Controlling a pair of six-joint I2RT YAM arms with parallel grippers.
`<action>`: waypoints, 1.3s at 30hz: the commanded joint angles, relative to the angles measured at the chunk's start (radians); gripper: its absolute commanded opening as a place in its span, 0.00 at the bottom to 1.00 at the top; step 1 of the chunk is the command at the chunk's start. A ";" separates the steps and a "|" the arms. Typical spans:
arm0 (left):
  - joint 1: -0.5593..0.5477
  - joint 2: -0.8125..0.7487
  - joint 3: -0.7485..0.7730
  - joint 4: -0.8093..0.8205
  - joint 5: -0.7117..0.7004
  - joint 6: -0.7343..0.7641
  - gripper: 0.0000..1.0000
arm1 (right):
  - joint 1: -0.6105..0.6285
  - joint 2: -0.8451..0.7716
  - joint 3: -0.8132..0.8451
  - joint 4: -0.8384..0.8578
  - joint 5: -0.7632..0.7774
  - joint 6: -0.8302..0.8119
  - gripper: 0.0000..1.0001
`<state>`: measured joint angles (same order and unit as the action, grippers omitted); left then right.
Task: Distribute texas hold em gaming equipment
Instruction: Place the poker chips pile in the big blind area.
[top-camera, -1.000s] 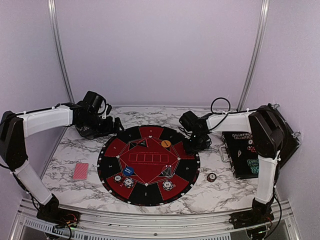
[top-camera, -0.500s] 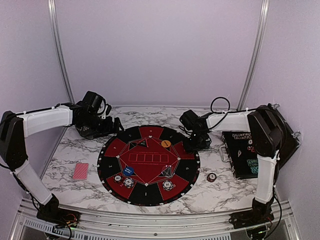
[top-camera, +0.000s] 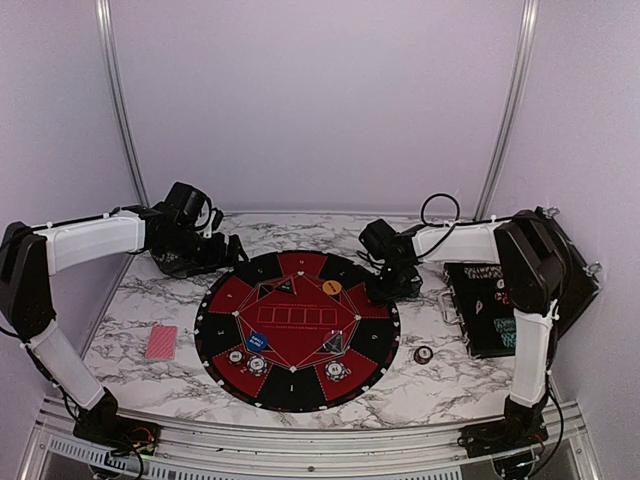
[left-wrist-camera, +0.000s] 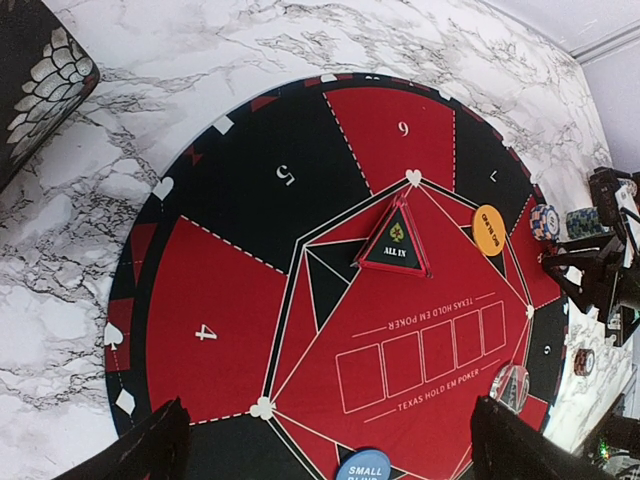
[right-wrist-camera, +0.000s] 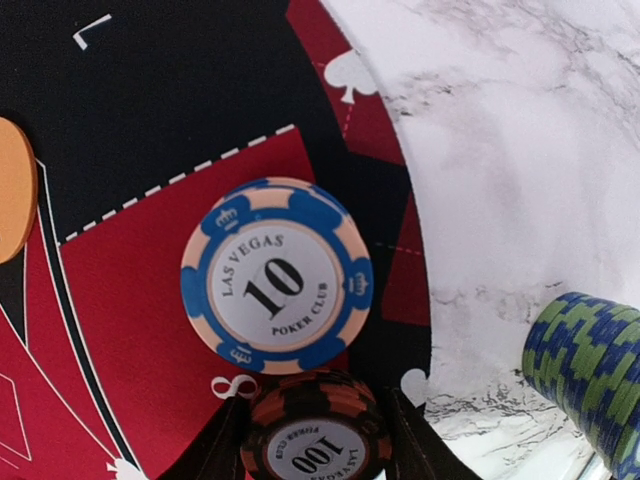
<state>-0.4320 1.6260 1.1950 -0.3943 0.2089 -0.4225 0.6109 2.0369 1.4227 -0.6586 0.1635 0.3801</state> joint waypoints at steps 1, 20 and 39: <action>0.007 -0.031 -0.011 -0.004 0.008 0.004 0.99 | -0.010 0.014 0.022 -0.001 0.000 -0.010 0.46; 0.007 -0.029 -0.011 -0.004 0.009 0.005 0.99 | 0.003 -0.007 0.044 -0.026 -0.007 -0.015 0.57; 0.008 -0.035 -0.009 -0.004 0.011 0.003 0.99 | 0.051 -0.188 -0.066 -0.066 0.009 0.021 0.66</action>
<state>-0.4290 1.6260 1.1923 -0.3943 0.2092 -0.4225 0.6441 1.9278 1.3972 -0.6975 0.1631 0.3740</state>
